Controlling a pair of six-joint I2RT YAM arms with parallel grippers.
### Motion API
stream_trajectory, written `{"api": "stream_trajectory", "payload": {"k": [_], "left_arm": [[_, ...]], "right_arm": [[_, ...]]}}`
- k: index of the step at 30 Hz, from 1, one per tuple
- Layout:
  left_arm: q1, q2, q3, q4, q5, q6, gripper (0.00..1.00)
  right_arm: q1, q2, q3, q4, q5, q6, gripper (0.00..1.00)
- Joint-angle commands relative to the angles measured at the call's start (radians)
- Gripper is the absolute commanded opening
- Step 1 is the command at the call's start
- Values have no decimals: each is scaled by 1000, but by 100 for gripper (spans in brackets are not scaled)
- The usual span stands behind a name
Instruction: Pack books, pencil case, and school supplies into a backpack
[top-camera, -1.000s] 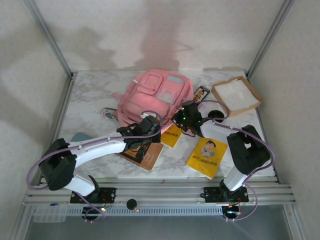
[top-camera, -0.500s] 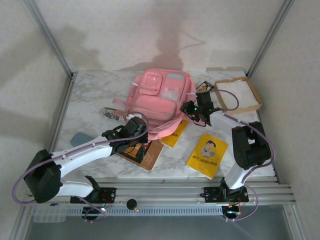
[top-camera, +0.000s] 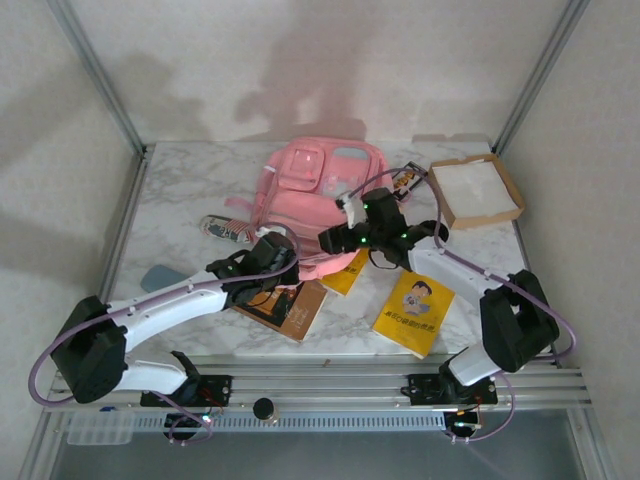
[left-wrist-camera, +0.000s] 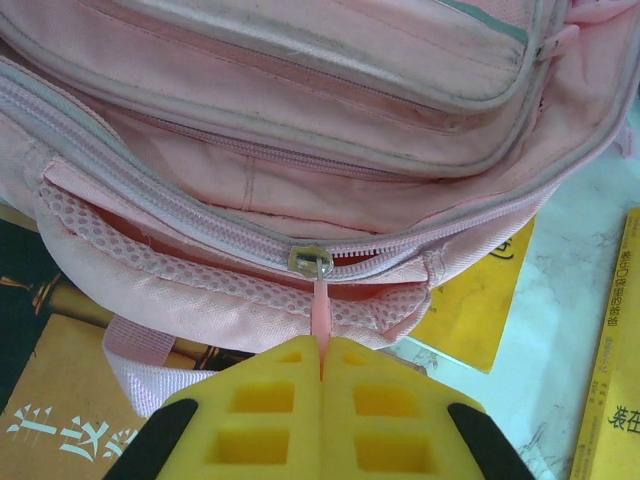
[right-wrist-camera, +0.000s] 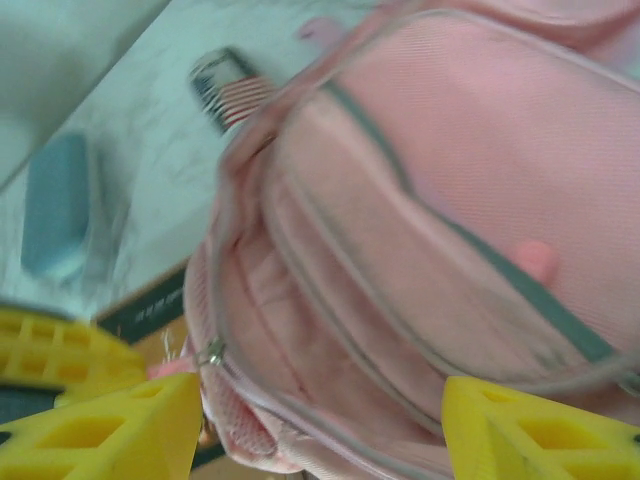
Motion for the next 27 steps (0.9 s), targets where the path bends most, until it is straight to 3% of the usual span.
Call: {"api": "stream_trajectory", "payload": {"k": [1, 5, 10, 15, 27], "left_arm": [[8, -34, 19, 29, 4, -9, 0], [8, -38, 20, 25, 5, 0, 0], [9, -36, 21, 31, 9, 7, 0], [11, -31, 24, 33, 12, 9, 0], [13, -7, 45, 25, 12, 4, 0]], "right_arm": [[-2, 44, 28, -1, -160, -383, 66], [2, 122, 110, -107, -253, -582, 65], [11, 196, 148, -173, -253, -712, 60], [15, 221, 160, -187, -202, -777, 54], [44, 290, 216, -216, -126, -907, 29]]}}
